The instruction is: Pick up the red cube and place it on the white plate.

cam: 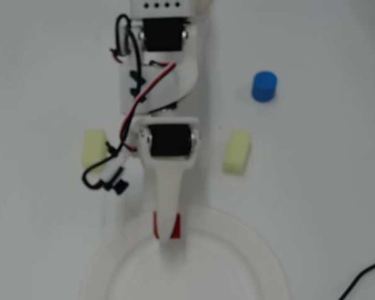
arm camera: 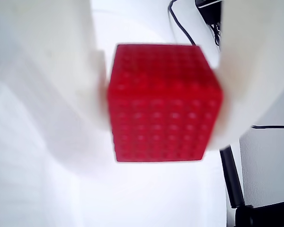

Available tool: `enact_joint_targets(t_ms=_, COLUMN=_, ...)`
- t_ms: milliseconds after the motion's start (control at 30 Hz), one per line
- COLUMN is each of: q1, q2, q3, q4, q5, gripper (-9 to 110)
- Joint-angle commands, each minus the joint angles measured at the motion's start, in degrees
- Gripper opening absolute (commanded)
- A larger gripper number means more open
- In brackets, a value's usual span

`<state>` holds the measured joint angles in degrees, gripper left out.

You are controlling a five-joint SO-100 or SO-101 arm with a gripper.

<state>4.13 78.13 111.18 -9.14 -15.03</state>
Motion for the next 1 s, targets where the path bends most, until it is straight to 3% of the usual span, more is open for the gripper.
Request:
enact_joint_targets(t_ms=0, q1=-0.3, q2=2.9, q3=-2.3, q4=2.7, q5=1.5, gripper=11)
enact_joint_targets(t_ms=233, q1=-0.8, q2=10.0, q3=-2.2, q4=13.6, q5=5.3, gripper=24)
enact_joint_targets(t_ms=300, q1=-1.1, q2=12.7, q3=-2.3, q4=18.0, q5=6.9, gripper=33)
enact_joint_targets(t_ms=633, q1=-2.2, q2=33.1, q3=-1.4, q4=43.3, q5=10.8, gripper=47)
enact_joint_targets(t_ms=967, q1=-1.9, q2=79.5, q3=32.7, q4=55.2, q5=12.7, gripper=49)
